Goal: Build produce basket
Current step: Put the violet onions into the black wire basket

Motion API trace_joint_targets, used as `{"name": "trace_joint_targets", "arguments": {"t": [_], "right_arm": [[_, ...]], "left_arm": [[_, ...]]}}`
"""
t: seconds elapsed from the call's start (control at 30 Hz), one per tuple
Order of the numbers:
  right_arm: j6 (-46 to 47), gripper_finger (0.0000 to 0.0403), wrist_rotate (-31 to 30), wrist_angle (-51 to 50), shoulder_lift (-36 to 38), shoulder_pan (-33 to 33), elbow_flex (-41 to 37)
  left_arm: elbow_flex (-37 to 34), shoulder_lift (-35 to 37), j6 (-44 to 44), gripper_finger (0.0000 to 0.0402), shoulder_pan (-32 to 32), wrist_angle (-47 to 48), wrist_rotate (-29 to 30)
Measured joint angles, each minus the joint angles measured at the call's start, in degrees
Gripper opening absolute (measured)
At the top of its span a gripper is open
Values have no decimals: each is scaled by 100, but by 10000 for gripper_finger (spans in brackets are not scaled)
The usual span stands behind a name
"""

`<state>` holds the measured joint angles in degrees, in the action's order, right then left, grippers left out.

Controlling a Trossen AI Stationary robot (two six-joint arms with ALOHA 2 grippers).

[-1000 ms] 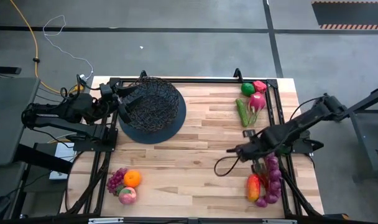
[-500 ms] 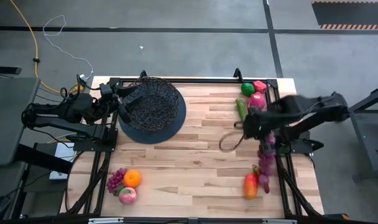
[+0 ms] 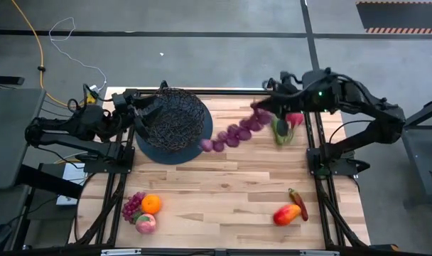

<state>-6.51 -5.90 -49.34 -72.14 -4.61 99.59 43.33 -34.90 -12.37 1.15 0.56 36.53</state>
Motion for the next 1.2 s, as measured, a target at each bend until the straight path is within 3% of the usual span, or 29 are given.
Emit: {"name": "trace_joint_targets", "arguments": {"t": [0.23, 0.43, 0.67, 0.87, 1.2], "right_arm": [[-402, 0, -5, 1452, -541, -375, 0], [-638, 0, 31, 2669, -1257, -516, 12], [-678, 0, 534, 2861, -1910, -680, 512], [-756, 0, 655, 2756, -2046, -675, 809], [-772, 0, 699, 2547, -1970, -679, 820]], "left_arm": [[31, -151, 687, 269, -2, -227, 49], [658, -139, 1203, 269, -5, -383, 45], [1126, -140, 1710, 269, -2, -372, 185], [1123, -334, 944, 270, 0, 68, 578], [1119, -1060, -466, 329, 3, 905, 43]]}}
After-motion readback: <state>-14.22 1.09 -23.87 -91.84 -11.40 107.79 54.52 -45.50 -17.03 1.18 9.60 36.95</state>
